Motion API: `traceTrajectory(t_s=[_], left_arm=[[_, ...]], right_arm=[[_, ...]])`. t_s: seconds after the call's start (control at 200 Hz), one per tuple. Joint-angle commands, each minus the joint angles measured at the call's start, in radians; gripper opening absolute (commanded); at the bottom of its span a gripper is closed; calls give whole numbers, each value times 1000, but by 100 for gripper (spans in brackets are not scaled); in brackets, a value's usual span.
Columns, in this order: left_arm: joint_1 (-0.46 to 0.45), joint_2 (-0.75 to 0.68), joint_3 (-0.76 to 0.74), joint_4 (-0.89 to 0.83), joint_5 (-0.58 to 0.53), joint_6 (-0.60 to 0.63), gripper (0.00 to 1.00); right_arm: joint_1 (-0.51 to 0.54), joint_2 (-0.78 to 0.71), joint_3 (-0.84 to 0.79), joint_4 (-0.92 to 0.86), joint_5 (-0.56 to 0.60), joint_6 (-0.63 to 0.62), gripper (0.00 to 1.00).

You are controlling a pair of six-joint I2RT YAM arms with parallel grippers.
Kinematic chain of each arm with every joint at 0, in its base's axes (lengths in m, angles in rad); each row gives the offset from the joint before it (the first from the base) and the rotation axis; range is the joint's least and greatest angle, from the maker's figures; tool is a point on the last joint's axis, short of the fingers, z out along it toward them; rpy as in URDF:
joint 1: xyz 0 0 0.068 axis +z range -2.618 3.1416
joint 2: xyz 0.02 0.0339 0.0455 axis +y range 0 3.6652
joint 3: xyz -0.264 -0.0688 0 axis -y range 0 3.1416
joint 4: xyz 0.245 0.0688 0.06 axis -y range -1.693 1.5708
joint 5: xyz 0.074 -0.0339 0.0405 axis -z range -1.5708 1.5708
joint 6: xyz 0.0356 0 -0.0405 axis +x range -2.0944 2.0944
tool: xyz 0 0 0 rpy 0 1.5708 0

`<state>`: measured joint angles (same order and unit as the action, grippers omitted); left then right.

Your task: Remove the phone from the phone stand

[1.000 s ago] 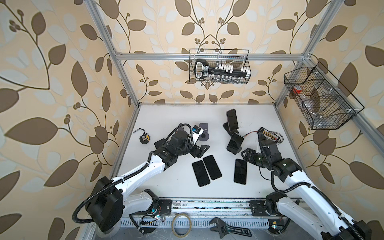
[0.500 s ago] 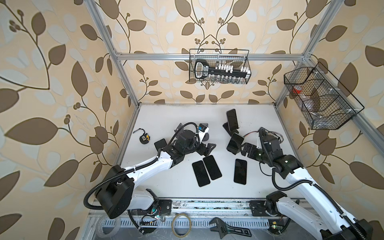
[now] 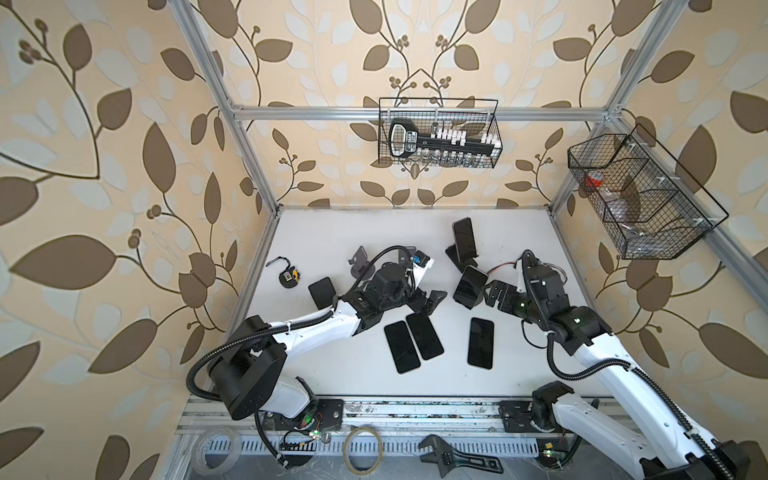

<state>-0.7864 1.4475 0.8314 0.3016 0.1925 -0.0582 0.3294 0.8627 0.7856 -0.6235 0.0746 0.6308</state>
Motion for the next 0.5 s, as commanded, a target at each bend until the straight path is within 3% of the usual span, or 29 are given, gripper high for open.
traceTrajectory(t_s=[0.0, 0.19, 0.495], left_arm=[[-28, 36, 50, 79, -21, 48, 99], [-73, 92, 78, 118, -23, 96, 99], [-127, 191, 105, 228, -60, 156, 98]], right_arm=[[-6, -58, 28, -33, 56, -25, 100], [-5, -138, 1, -27, 58, -22, 94], [-6, -230, -42, -33, 144, -2, 92]])
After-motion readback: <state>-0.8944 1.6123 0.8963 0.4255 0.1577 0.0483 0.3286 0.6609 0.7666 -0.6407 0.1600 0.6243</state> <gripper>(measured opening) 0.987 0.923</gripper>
